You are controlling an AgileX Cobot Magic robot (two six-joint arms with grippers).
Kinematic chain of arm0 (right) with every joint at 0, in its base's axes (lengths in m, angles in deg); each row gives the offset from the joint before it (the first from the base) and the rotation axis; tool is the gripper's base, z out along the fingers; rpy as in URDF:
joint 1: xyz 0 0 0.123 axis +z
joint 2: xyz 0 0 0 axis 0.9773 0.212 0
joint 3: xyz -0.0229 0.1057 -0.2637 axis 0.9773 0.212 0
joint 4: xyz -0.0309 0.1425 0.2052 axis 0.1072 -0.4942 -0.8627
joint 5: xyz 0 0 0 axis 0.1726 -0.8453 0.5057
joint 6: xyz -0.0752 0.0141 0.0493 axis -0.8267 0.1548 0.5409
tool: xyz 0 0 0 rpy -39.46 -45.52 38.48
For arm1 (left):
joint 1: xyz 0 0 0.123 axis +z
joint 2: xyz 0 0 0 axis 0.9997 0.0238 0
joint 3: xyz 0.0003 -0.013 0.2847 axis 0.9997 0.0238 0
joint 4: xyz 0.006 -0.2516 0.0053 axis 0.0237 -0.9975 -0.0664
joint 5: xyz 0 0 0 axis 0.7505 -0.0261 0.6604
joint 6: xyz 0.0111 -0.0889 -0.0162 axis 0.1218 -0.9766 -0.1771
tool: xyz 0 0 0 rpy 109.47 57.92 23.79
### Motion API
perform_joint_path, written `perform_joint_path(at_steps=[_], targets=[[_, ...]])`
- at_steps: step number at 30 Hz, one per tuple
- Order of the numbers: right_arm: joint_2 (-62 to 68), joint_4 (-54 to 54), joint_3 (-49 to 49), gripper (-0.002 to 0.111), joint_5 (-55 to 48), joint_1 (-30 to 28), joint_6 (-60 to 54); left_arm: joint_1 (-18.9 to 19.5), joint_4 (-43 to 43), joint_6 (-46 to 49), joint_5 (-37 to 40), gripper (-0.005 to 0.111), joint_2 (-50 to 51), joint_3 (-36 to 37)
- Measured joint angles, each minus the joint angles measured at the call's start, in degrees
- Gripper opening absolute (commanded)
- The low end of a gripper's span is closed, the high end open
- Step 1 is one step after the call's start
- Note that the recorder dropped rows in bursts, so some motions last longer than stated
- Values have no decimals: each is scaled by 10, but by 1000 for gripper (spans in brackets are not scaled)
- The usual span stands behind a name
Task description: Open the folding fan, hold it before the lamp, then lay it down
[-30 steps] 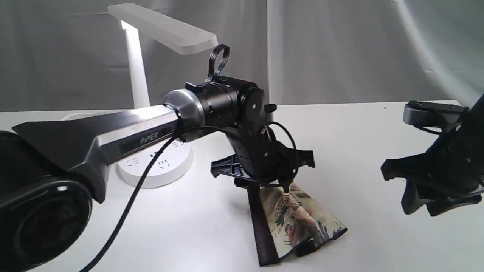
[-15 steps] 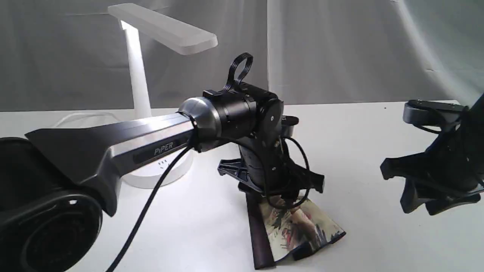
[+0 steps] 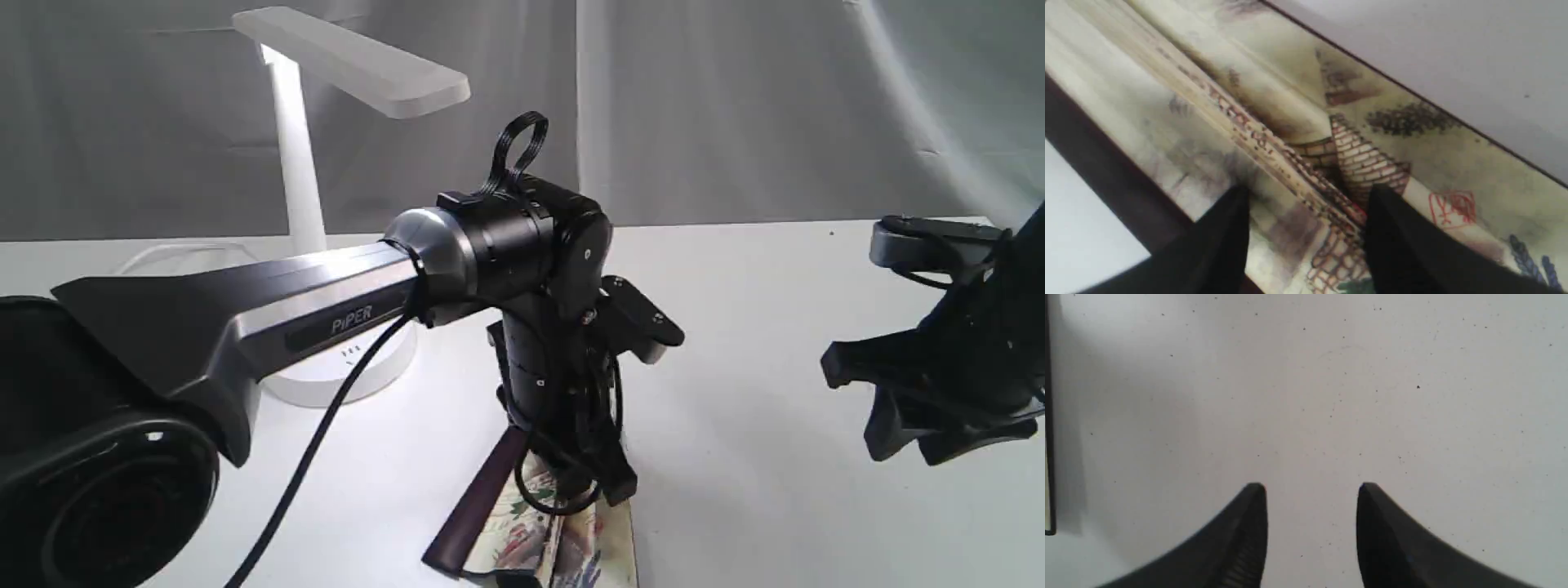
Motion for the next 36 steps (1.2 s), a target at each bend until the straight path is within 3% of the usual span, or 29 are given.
perform_joint_path(at_steps=[9,15,25,36], targets=[[0,0,1,36,10,0,-31,-23,20,165,9,42,0,0],[0,0,1,36,25,0,-43,-47,49,206,11,42,0,0],[0,-91,1,36,50,0,-194,-75,75,219,13,42,0,0],[0,-162,1,36,56,0,-444,-57,52,101,16,42,-45,0]])
